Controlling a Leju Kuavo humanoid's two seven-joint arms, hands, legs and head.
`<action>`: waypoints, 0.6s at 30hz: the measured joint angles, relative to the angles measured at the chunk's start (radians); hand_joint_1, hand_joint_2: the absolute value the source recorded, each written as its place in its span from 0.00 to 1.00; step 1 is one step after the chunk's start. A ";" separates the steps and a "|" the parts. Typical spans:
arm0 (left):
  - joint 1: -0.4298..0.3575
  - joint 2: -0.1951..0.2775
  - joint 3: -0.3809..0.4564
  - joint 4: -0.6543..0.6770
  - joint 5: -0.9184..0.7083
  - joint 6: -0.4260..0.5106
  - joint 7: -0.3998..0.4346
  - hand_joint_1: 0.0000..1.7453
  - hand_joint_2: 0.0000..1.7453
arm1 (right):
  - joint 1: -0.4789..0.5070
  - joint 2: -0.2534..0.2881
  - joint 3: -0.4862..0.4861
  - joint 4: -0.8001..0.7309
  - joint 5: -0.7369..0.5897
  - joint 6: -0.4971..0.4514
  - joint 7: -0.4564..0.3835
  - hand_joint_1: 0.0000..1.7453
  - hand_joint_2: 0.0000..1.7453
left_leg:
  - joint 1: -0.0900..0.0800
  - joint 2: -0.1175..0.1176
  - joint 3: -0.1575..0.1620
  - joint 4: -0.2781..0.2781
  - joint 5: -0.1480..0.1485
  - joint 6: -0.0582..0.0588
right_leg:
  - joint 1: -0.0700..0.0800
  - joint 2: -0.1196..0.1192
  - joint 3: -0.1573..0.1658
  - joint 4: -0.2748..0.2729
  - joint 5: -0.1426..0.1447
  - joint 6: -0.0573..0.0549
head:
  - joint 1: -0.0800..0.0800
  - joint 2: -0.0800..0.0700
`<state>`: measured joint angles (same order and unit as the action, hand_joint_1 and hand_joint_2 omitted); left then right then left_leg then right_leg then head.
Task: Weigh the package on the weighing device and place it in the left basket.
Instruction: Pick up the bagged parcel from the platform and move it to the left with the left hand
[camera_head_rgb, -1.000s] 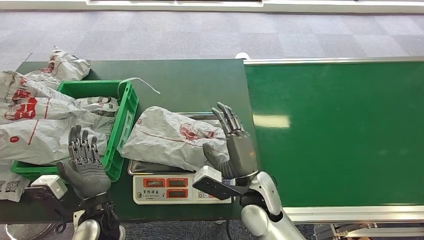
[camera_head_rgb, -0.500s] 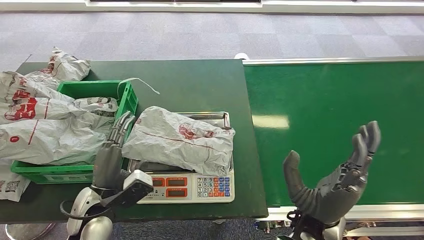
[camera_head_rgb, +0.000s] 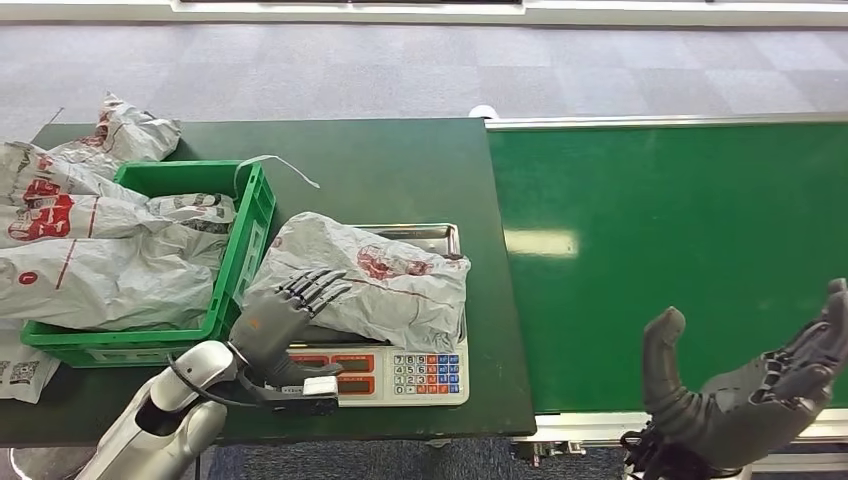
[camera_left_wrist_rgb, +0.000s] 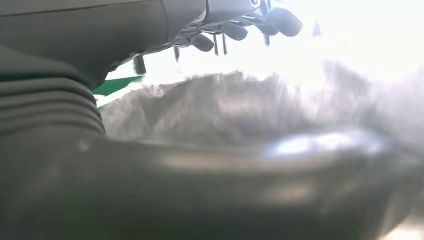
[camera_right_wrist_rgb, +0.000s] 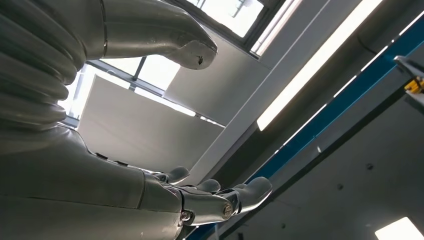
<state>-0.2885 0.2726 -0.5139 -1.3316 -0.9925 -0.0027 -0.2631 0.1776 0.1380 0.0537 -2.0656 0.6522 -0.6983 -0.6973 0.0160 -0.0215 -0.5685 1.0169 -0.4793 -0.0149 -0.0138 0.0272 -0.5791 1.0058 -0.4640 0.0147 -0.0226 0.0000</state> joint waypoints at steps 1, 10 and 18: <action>-0.026 0.009 -0.019 0.034 0.010 -0.011 -0.016 0.00 1.00 | 0.002 0.000 -0.003 -0.005 -0.006 0.000 0.000 0.00 1.00 | 0.000 0.000 0.000 0.000 0.000 0.000 | 0.000 0.000 0.000 0.000 0.000 0.000 | 0.000 0.000; -0.222 0.017 -0.151 0.287 0.061 -0.077 -0.063 0.00 1.00 | 0.015 -0.011 -0.007 -0.011 -0.030 0.000 0.000 0.00 1.00 | 0.000 0.000 -0.001 0.000 0.001 0.000 | 0.000 0.000 0.000 0.000 0.001 0.000 | 0.000 0.000; -0.264 0.007 -0.187 0.332 0.069 -0.085 -0.073 0.00 1.00 | 0.016 -0.014 -0.007 -0.011 -0.033 0.000 0.000 0.00 1.00 | 0.000 -0.002 0.000 0.000 0.002 0.000 | 0.000 -0.002 0.001 0.000 0.001 0.000 | 0.000 0.000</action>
<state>-0.5527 0.2793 -0.7007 -0.9993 -0.9233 -0.0881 -0.3363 0.1936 0.1238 0.0469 -2.0768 0.6195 -0.6981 -0.6973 0.0158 -0.0230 -0.5682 1.0165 -0.4775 -0.0144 -0.0140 0.0252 -0.5779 1.0062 -0.4629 0.0145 -0.0226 0.0000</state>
